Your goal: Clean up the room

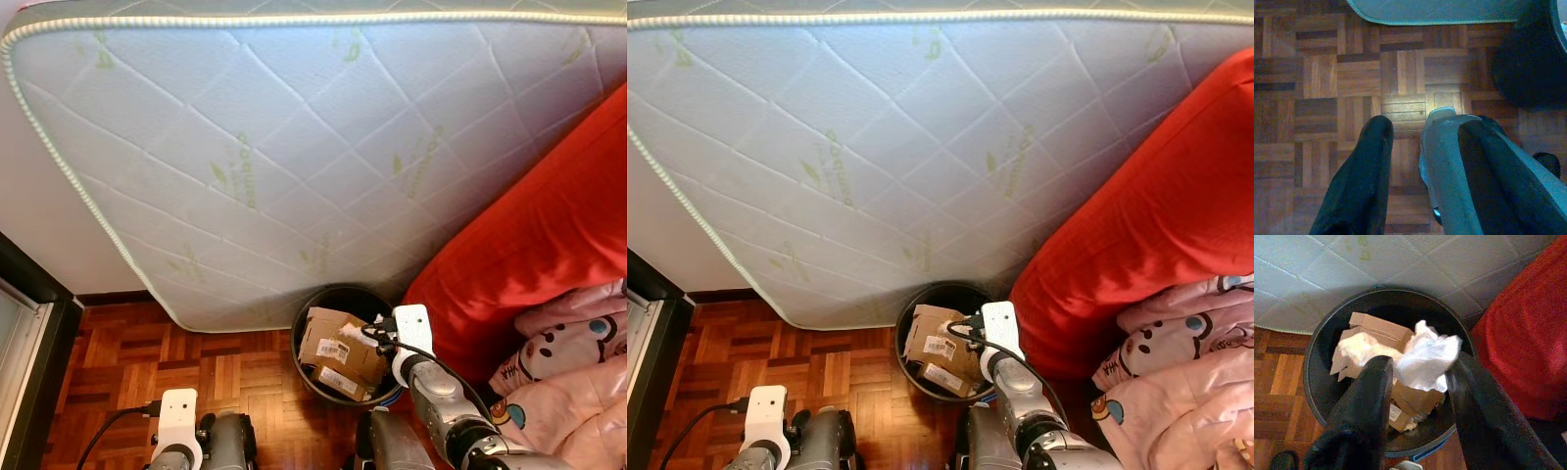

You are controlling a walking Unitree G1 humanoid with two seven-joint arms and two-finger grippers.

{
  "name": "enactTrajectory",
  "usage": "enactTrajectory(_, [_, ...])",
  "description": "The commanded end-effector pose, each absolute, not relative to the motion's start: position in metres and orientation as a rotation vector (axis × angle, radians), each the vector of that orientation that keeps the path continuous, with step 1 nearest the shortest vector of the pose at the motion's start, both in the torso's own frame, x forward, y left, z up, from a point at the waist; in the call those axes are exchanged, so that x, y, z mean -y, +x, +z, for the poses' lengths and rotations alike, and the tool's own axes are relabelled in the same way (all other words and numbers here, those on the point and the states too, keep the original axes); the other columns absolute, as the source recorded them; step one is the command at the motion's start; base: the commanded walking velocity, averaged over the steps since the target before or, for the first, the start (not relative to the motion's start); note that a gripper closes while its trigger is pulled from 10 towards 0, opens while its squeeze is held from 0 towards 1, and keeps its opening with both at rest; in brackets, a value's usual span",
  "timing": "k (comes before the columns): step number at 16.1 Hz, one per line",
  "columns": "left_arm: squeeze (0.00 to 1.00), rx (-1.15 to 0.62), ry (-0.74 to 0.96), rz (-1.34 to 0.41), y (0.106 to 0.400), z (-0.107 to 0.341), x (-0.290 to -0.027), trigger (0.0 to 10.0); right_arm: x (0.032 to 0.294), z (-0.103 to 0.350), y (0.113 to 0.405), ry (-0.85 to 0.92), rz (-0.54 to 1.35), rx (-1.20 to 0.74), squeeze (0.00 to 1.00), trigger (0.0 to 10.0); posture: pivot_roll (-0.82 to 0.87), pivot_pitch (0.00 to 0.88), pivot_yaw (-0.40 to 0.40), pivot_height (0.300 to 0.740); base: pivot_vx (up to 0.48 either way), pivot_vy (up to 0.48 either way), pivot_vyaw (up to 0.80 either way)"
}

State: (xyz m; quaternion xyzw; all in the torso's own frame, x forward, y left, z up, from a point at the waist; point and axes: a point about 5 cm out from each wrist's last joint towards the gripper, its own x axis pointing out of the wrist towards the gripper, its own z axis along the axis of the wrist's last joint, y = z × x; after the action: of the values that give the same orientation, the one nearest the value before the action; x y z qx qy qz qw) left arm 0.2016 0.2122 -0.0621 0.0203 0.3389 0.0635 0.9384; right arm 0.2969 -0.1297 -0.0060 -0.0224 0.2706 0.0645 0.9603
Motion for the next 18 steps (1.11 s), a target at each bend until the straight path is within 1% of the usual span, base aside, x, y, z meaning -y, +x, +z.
enactTrajectory(1, [0.00, -0.835, 0.025, 0.119, 0.172, -0.082, -0.206, 10.0, 0.133, -0.011, 0.292, -0.059, 0.126, -0.572, 1.00, 10.0, 0.01, 0.203, -0.092, 0.632, 0.000, 0.000, 0.00])
enactTrajectory(6, [0.00, -0.832, 0.025, 0.118, 0.173, -0.081, -0.206, 10.0, 0.137, -0.015, 0.288, -0.126, 0.121, -0.590, 1.00, 10.0, 0.01, 0.202, -0.094, 0.632, 0.000, 0.000, 0.00])
enactTrajectory(9, [0.00, -0.832, 0.025, 0.118, 0.173, -0.081, -0.206, 10.0, 0.137, -0.016, 0.287, -0.128, 0.128, -0.597, 1.00, 10.0, 0.01, 0.203, -0.094, 0.632, 0.000, 0.000, 0.00])
enactTrajectory(10, [0.00, -0.831, 0.024, 0.120, 0.173, -0.081, -0.206, 10.0, 0.136, -0.015, 0.288, -0.124, 0.138, -0.594, 0.00, 10.0, 0.01, 0.200, -0.094, 0.632, 0.000, 0.000, 0.00])
enactTrajectory(11, [0.00, -0.831, 0.024, 0.120, 0.174, -0.081, -0.206, 10.0, 0.135, -0.015, 0.288, -0.119, 0.142, -0.589, 0.00, 10.0, 0.01, 0.199, -0.093, 0.632, 0.000, 0.000, 0.00])
enactTrajectory(13, [0.00, -0.829, 0.024, 0.121, 0.176, -0.080, -0.206, 10.0, 0.133, -0.013, 0.288, -0.033, 0.180, -0.567, 0.00, 10.0, -0.01, 0.189, -0.094, 0.632, 0.000, 0.000, 0.00])
enactTrajectory(16, [0.00, -0.827, 0.023, 0.118, 0.179, -0.079, -0.205, 10.0, 0.140, -0.018, 0.283, -0.026, 0.166, -0.578, 0.00, 10.0, -0.01, 0.183, -0.092, 0.657, 0.000, 0.000, 0.00])
enactTrajectory(18, [0.00, -0.824, 0.024, 0.117, 0.181, -0.078, -0.205, 10.0, 0.144, -0.025, 0.275, -0.020, 0.168, -0.607, 0.00, 10.0, -0.02, 0.179, -0.091, 0.677, 0.000, 0.000, 0.00])
